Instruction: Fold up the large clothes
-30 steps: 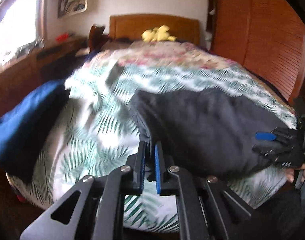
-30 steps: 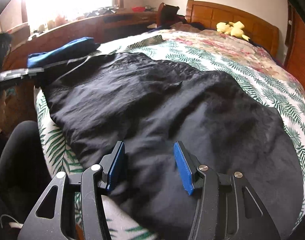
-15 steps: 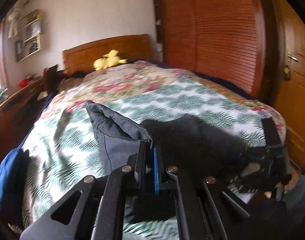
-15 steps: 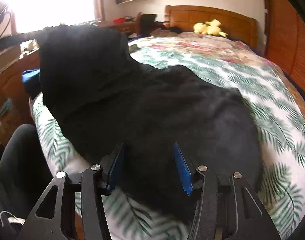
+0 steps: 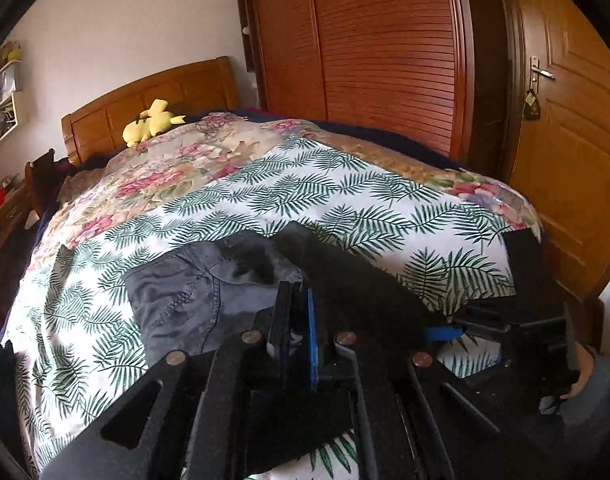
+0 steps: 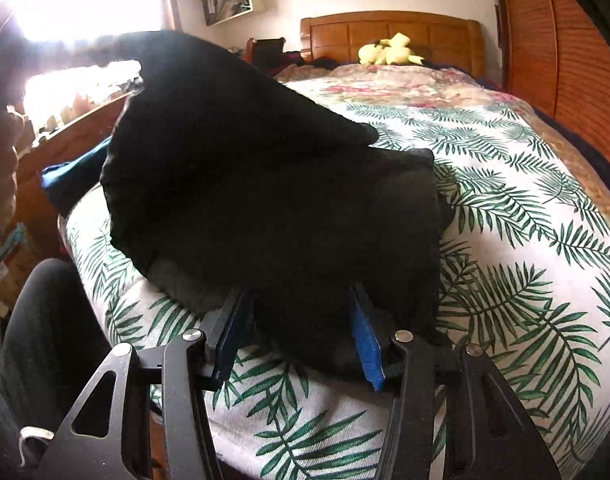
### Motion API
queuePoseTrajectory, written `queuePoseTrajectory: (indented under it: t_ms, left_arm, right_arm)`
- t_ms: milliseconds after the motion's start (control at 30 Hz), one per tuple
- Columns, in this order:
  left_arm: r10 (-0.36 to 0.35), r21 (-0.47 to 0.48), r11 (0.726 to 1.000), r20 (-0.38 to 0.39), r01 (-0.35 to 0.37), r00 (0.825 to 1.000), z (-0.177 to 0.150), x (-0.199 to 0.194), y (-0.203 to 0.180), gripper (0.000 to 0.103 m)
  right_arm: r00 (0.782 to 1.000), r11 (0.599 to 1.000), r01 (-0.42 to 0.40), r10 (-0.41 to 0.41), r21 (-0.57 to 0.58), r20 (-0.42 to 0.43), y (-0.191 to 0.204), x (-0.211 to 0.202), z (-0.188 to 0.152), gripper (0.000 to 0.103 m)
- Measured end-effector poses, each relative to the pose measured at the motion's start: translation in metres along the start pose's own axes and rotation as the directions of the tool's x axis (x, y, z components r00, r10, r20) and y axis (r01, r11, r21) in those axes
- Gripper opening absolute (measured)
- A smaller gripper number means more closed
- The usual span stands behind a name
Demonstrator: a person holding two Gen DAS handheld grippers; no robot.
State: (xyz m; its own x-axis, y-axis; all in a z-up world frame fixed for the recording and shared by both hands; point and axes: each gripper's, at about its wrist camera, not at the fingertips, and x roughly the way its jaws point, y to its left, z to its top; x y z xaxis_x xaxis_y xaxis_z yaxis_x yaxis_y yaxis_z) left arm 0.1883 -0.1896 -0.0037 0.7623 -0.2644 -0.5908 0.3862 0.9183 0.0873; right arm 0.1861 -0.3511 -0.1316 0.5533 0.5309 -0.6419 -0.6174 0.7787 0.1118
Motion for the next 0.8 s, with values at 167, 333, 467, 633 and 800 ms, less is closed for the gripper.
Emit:
queuePoseTrajectory:
  t_ms: [167, 333, 467, 633, 800]
  left_arm:
    - [-0.031, -0.034, 0.999, 0.017, 0.031, 0.999, -0.002, -0.013, 0.008, 0.008]
    - [-0.028, -0.050, 0.998, 0.052, 0.030, 0.998, -0.008, -0.031, 0.016, 0.009]
    - [0.017, -0.052, 0.999, 0.064, -0.014, 0.998, -0.018, -0.041, 0.028, 0.010]
    - [0.049, -0.091, 0.995, 0.047, -0.045, 0.998, -0.038, -0.044, 0.052, 0.011]
    - [0.068, -0.127, 0.990, 0.017, -0.066, 0.998, -0.060, -0.042, 0.074, 0.012]
  right_arm:
    - [1.000, 1.000, 0.014, -0.014, -0.008, 0.005, 0.005, 0.000, 0.003, 0.050]
    - [0.999, 1.000, 0.025, -0.024, -0.015, 0.024, 0.011, -0.005, 0.010, 0.050]
    - [0.998, 1.000, 0.021, -0.020, -0.017, 0.067, 0.016, -0.016, 0.021, 0.052]
    - [0.994, 1.000, 0.020, -0.017, -0.021, 0.110, 0.024, -0.027, 0.041, 0.052]
    - [0.990, 1.000, 0.003, 0.001, -0.026, 0.142, 0.033, -0.028, 0.057, 0.052]
